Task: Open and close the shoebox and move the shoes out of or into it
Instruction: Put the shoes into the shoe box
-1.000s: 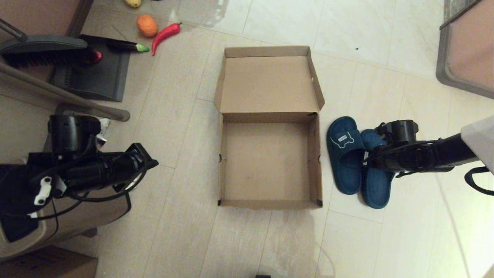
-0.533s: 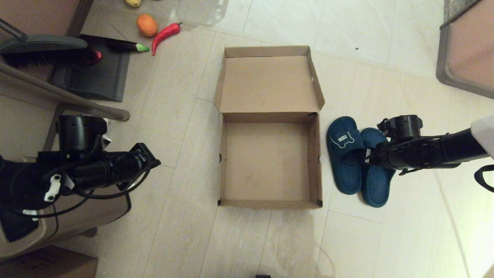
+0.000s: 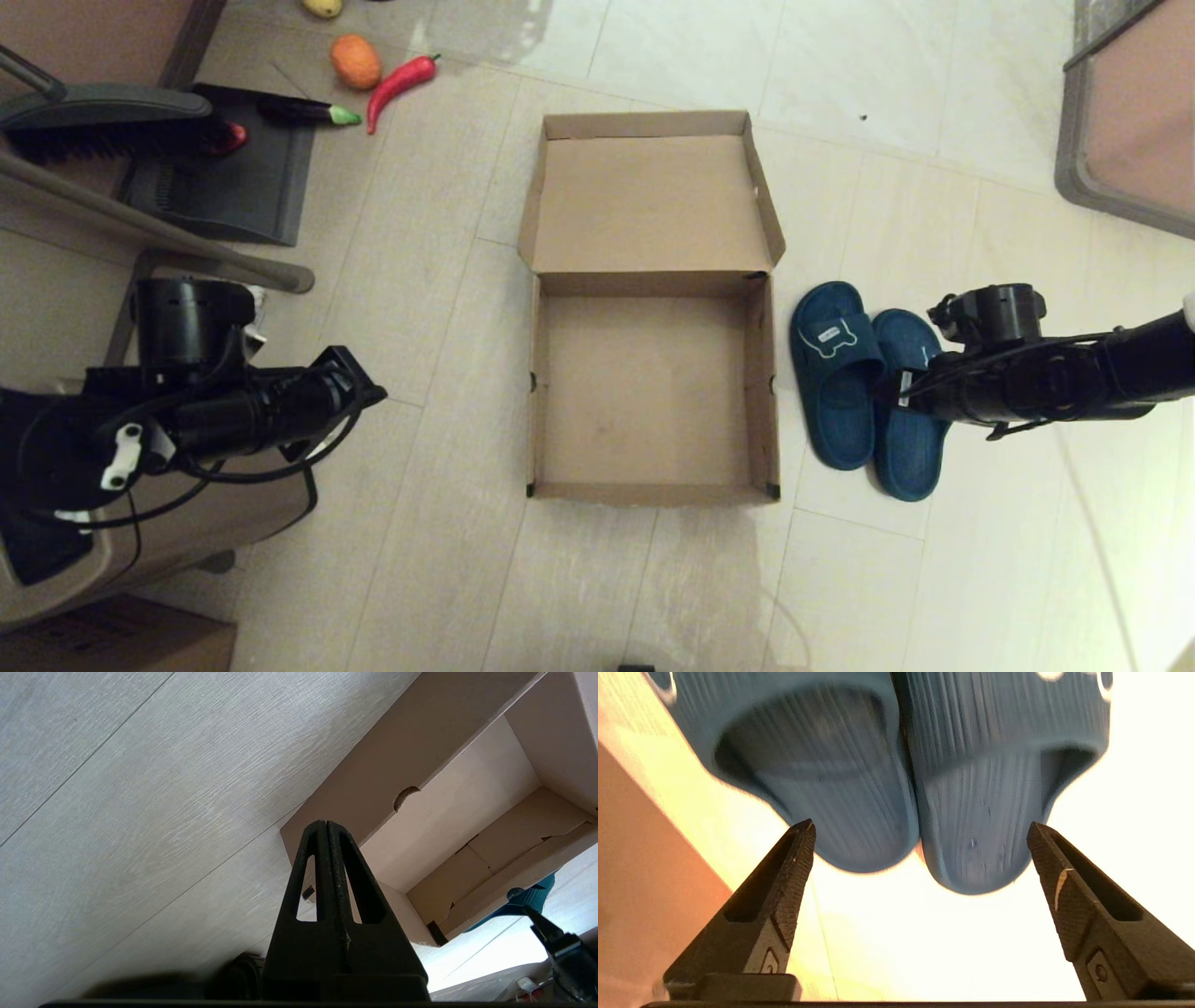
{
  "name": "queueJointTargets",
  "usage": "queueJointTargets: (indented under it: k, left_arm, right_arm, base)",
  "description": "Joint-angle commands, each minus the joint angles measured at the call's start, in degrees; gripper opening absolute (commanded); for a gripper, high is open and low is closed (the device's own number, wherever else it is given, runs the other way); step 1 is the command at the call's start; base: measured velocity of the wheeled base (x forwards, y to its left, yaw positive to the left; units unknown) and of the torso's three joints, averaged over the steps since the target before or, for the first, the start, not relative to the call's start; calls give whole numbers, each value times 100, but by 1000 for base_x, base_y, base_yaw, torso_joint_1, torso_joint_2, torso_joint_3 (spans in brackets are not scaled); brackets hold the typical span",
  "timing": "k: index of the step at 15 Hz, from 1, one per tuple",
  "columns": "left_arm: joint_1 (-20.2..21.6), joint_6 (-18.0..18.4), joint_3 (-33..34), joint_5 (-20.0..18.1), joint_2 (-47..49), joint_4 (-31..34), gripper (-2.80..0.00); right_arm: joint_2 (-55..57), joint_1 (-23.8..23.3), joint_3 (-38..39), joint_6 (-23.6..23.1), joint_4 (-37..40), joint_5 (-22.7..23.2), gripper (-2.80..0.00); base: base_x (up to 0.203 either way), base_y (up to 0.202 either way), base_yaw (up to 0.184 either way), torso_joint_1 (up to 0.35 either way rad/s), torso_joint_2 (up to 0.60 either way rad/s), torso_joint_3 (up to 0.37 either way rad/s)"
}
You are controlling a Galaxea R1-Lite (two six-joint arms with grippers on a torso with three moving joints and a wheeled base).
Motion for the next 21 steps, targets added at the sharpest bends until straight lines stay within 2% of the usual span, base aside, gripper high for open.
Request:
queueJointTargets:
  k: [1,12,16,20,21]
  left_arm:
    - [-1,-22,8,5,-49,-13,-280]
    - [8,-40,378,14,-362,-21,-280]
    - [26,-31,386,23,-426,-13,-280]
    - [34,-22,395,23,-434,-13,-280]
    - [39,-22,395,23,-434,-13,-280]
  right_arm:
    - [-192,-1,174,8,-25,0,0]
    - [-210,3,433,1,-246,-44,0]
    - [314,-8,-120,-15,-587,0,0]
    - [655,-10,-790,19,-353,150,0]
    - [669,-10,-950,198,-239,241,0]
  base:
    - [0,0,0,0,0,0]
    - [0,0,0,0,0,0]
    - [0,0,0,0,0,0]
    - [0,0,0,0,0,0]
    - [0,0,0,0,0,0]
